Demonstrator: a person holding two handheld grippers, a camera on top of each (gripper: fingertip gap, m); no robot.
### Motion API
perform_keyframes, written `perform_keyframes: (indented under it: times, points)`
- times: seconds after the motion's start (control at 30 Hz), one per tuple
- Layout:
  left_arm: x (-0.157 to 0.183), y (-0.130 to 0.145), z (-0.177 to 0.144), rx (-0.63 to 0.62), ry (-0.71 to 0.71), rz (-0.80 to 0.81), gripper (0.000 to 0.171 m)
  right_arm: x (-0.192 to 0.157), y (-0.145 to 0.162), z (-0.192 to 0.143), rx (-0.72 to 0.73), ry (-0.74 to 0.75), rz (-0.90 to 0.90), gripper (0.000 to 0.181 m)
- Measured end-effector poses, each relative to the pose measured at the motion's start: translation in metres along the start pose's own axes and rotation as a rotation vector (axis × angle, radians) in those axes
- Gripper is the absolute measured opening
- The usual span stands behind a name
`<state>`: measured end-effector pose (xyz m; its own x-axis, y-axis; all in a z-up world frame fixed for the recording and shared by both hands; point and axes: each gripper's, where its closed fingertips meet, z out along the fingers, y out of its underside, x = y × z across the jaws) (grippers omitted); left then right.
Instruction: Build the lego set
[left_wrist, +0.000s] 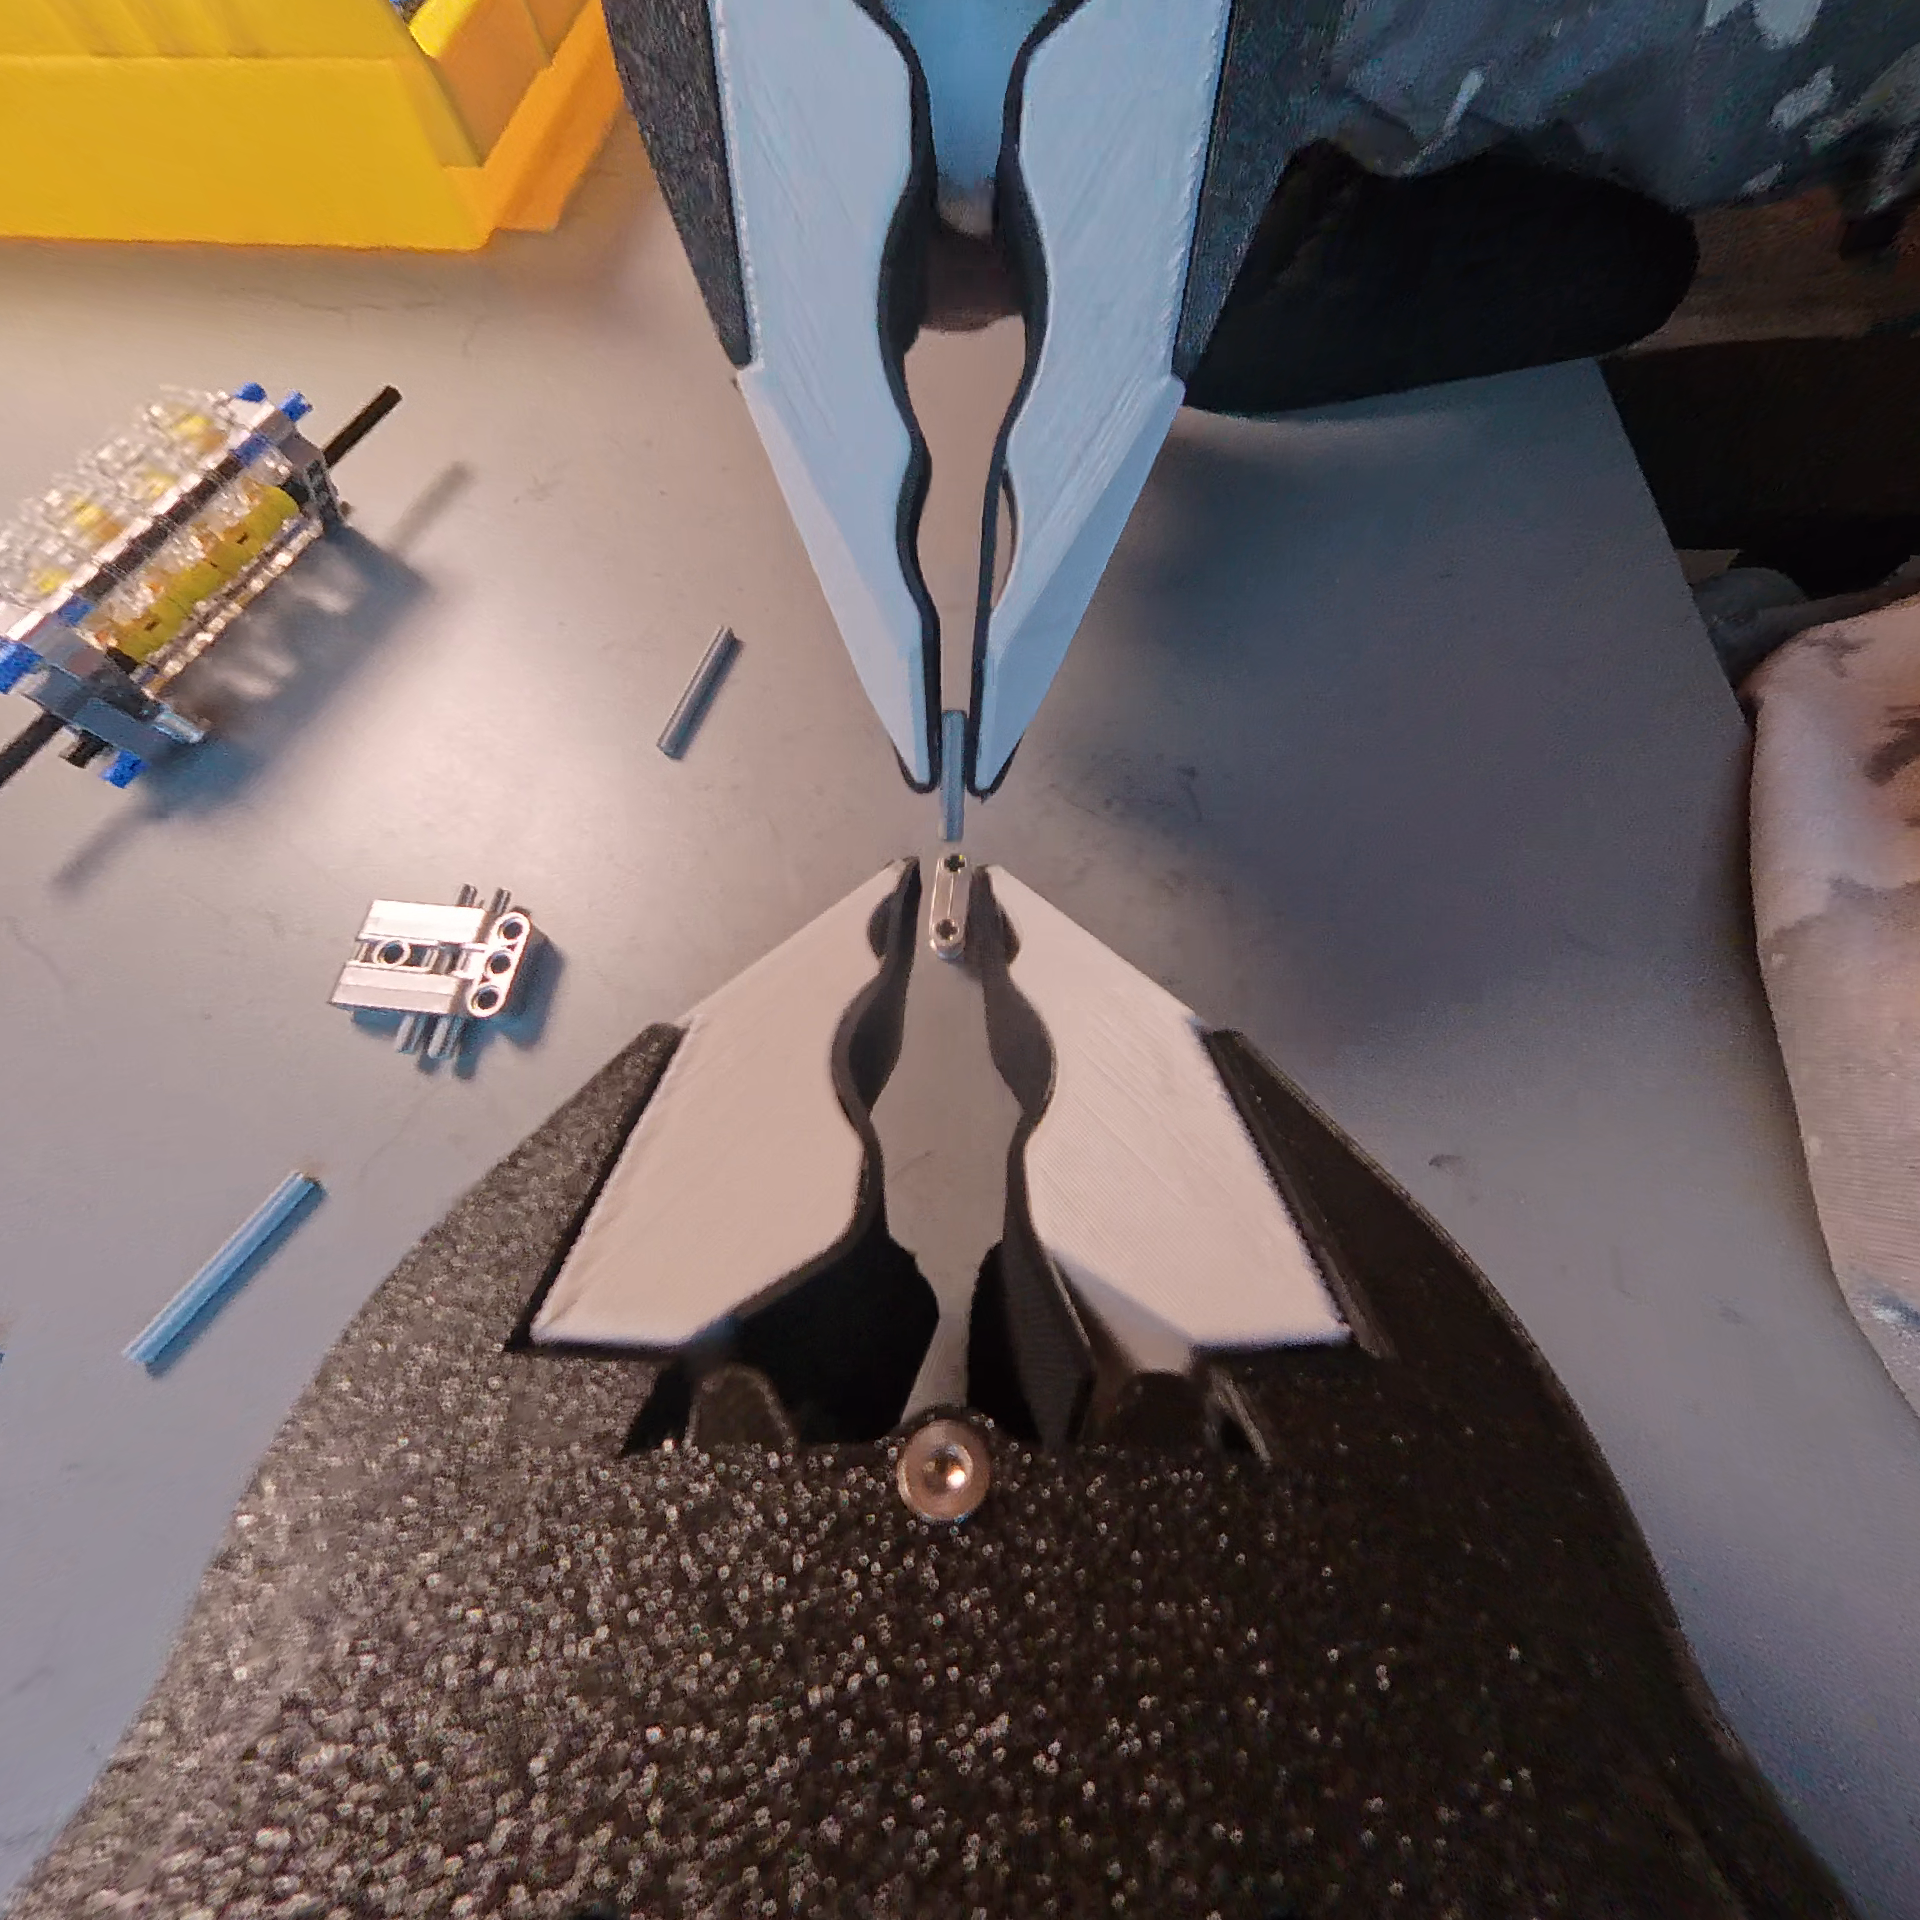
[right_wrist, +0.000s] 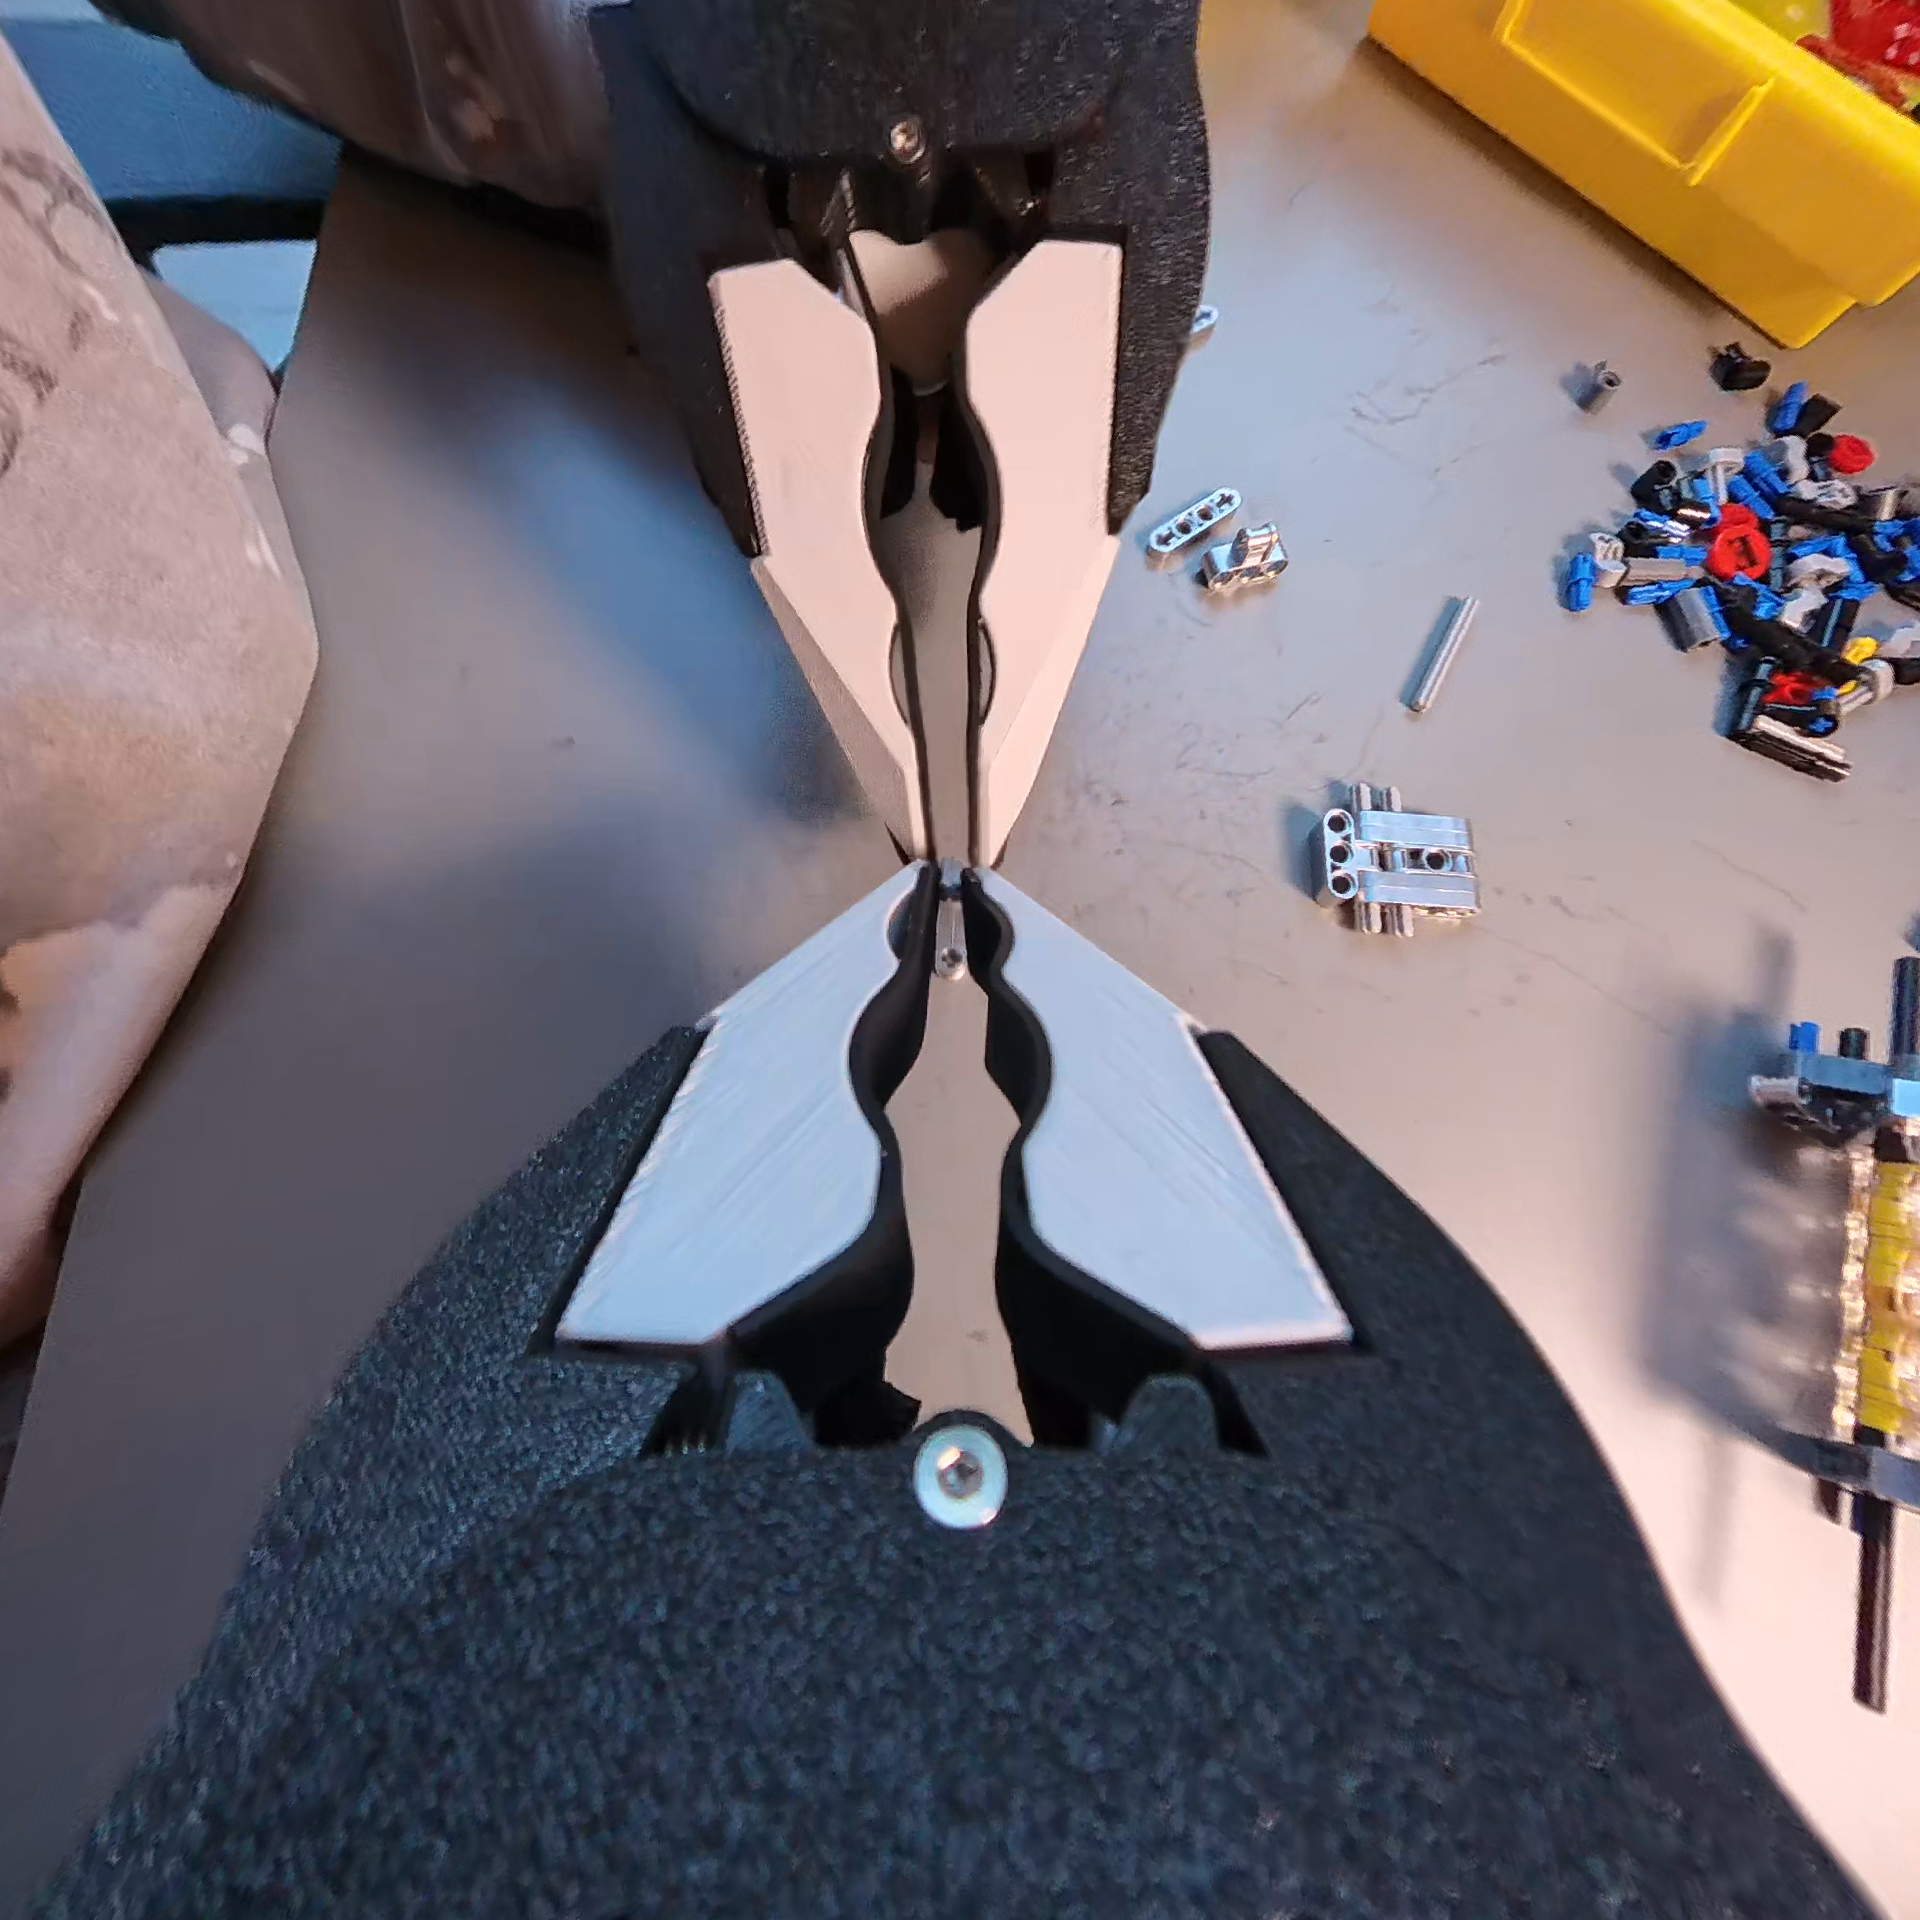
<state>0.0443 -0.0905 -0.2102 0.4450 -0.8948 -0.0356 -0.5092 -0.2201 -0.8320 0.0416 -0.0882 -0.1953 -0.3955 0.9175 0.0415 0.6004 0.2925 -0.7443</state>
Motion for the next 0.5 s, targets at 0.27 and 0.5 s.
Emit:
perform_keyframes:
  times: [0.27,0.5]
  points:
    - [0.001,0.017,0.012,-0.103,0.059,0.002,0.016,-0.004,0.017,0.004,-0.210,-0.127,-0.141,0.002]
    - [-0.002,0.022,0.015,-0.135,0.064,0.013,0.006,-0.001,0.027,0.012,-0.365,-0.170,-0.223,0.002]
